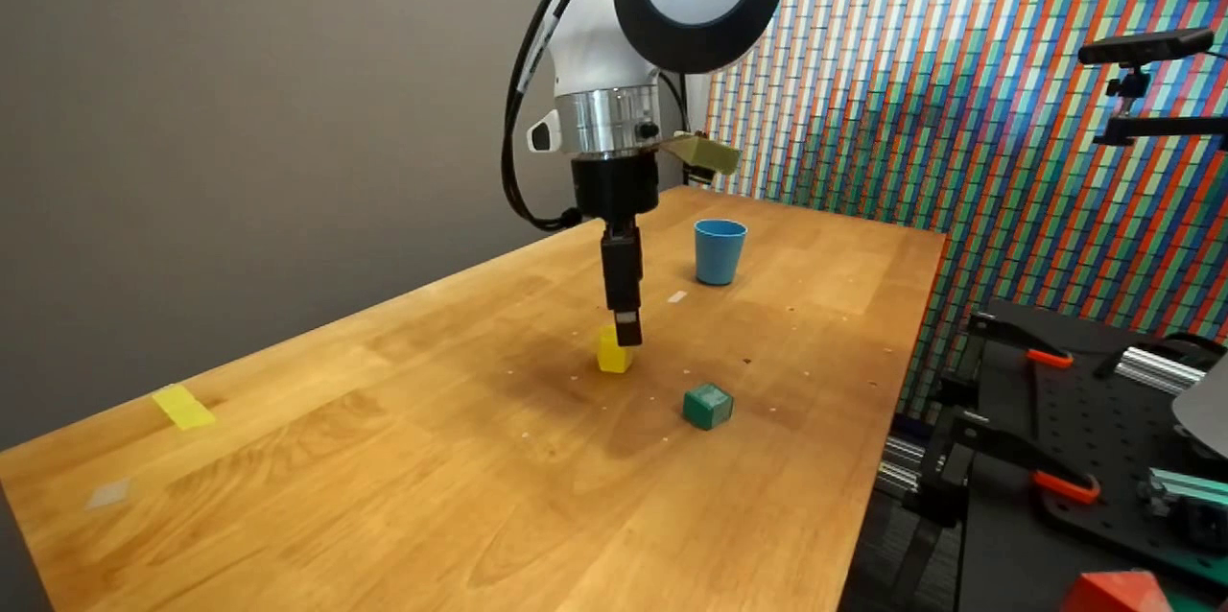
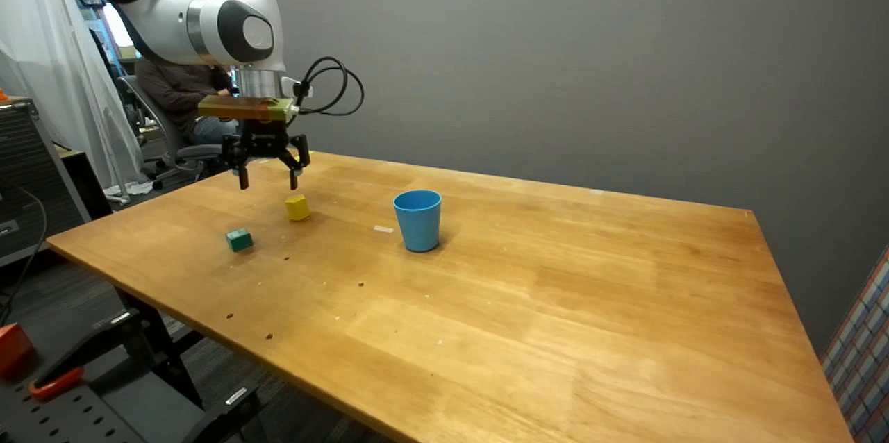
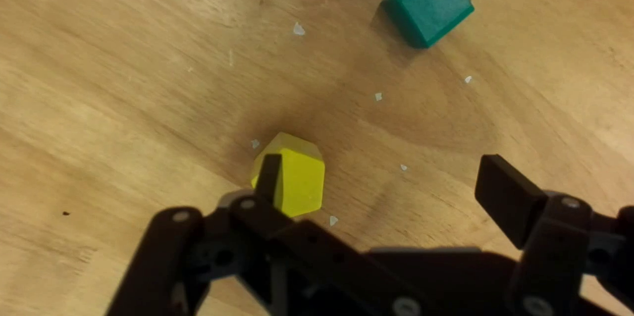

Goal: Put the yellow block in the blue cup

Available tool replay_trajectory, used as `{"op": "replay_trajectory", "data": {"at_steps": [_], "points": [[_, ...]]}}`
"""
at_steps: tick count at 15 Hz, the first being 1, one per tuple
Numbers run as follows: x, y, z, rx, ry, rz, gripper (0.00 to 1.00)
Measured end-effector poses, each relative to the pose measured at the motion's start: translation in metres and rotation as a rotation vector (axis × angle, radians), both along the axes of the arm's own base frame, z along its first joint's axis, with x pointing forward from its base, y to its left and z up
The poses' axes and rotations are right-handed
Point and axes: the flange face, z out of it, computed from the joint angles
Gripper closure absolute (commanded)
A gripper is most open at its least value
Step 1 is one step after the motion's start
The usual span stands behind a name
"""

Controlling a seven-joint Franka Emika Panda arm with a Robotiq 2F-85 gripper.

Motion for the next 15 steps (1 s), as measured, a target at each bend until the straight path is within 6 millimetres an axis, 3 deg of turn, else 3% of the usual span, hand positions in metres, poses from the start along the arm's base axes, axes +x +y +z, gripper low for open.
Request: {"op": "replay_trajectory", "data": {"at_steps": [4,9,15], "points": [[0.008,0.0,-0.013,-0.008,-0.019,0.019,0.0],[0.02,-0.016,-0.019,-0.039,-0.067,0.036,0.0],[0.021,-0.018,-0.024,-0.037,-0.069,0.031,0.0]]}}
